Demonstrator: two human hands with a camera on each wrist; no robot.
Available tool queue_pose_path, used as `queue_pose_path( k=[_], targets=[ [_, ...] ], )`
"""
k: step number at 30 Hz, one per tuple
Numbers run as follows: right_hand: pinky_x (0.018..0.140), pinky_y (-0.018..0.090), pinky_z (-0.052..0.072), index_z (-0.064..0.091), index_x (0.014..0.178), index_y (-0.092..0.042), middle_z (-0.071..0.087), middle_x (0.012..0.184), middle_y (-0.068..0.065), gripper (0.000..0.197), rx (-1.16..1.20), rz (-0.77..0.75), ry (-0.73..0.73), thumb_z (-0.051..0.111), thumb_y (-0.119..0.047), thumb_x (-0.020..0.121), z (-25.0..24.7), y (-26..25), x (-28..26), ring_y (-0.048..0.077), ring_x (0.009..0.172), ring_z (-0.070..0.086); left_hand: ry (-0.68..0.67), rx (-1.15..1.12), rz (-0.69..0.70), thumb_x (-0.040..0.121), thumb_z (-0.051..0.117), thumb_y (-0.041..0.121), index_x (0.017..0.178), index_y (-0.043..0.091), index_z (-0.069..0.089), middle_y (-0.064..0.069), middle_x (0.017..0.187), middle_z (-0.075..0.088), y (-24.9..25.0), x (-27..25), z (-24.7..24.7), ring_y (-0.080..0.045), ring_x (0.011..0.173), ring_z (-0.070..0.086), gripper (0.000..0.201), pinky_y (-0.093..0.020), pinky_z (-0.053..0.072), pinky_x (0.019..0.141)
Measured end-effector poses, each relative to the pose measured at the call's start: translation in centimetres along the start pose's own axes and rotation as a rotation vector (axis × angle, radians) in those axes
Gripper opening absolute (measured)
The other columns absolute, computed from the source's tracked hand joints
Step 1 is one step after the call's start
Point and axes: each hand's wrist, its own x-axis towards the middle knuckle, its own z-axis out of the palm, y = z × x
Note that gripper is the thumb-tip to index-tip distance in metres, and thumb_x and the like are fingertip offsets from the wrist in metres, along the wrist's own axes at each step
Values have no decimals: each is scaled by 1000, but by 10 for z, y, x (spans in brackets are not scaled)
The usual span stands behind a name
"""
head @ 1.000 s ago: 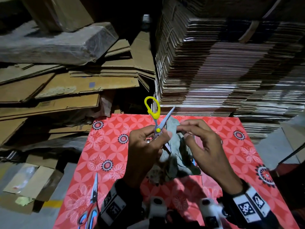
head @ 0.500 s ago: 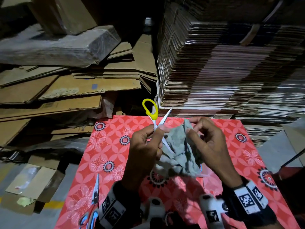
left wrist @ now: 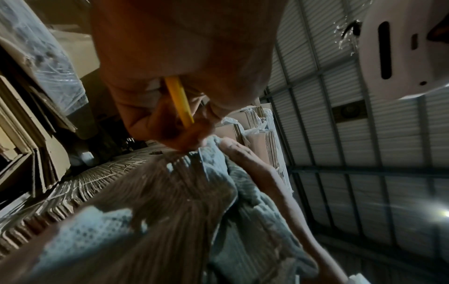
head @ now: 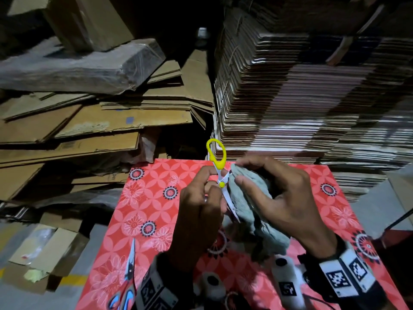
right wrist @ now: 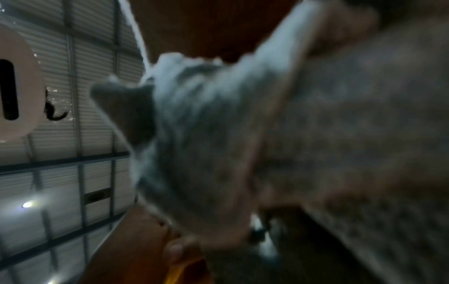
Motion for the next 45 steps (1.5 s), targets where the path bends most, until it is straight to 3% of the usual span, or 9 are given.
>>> queue_pose_path(
  k=[5, 13, 19, 24, 27, 30, 36, 41, 45],
  targets=[
    [75, 25, 54, 82, 103, -10, 77, 98, -2, 14, -28, -41, 14, 82, -10, 89, 8, 2, -7, 9, 90, 72, -30, 113, 61, 96, 42, 14, 122, 20, 59, -9, 55, 51, 2, -3, 0, -23, 46, 44, 31, -42, 39, 50],
    [63, 15, 42, 84, 95, -14, 64, 76, -10, 11, -52, 51, 104, 85, -9, 86, 6, 8, -10, 5, 70, 62, -62, 239, 171, 100, 41, 11, 107, 21, 55, -15, 55, 48, -1, -4, 5, -29, 45, 45, 18, -48, 38, 49],
    [64, 23, 50, 85, 94, -18, 70, 82, -6, 12, -19, 86, 101, 83, -11, 85, 18, 4, -25, 10, 75, 67, -60, 270, 181, 97, 42, 12, 103, 18, 54, 3, 53, 53, -3, -4, 4, -8, 45, 50, 15, -23, 36, 50],
    [61, 23, 45, 83, 92, -24, 67, 75, -7, 16, -47, 125, 147, 86, -10, 85, 3, 24, -9, 9, 70, 63, -84, 267, 205, 99, 41, 16, 106, 21, 52, -7, 55, 52, -7, -4, 2, -15, 44, 48, 14, -36, 41, 48],
    [62, 25, 45, 82, 91, -25, 65, 74, -9, 16, -36, 152, 204, 84, -10, 86, 2, 27, -11, 9, 69, 61, -78, 321, 230, 98, 41, 14, 104, 19, 53, -5, 54, 49, -4, -4, 2, -10, 43, 43, 14, -24, 31, 49],
    [66, 18, 46, 83, 88, -17, 68, 79, -9, 11, -2, 93, 92, 83, -7, 84, 20, 7, -27, 6, 74, 65, -81, 326, 259, 96, 43, 6, 103, 11, 53, 13, 52, 52, -1, -4, 3, -1, 44, 46, 13, -12, 29, 51],
    [66, 38, 51, 82, 92, -25, 70, 79, -12, 10, 36, 188, 207, 83, -15, 89, 7, 33, -16, 13, 75, 65, -101, 318, 223, 100, 40, 12, 106, 20, 51, -7, 53, 52, -5, -3, 3, -14, 43, 46, 15, -31, 35, 50],
    [65, 21, 47, 83, 91, -18, 68, 80, -9, 13, 64, 101, 72, 83, -6, 86, 21, 15, -26, 9, 75, 66, -97, 311, 240, 97, 43, 6, 104, 15, 52, -7, 53, 51, -2, -3, 3, -11, 42, 45, 15, -23, 33, 48],
    [67, 26, 46, 82, 92, -24, 68, 78, -13, 14, 23, 180, 166, 82, -11, 89, 3, 39, -14, 11, 75, 63, -104, 296, 219, 97, 42, 5, 107, 17, 52, -2, 49, 46, -5, -2, 2, -10, 41, 40, 18, -23, 30, 49]
  ],
)
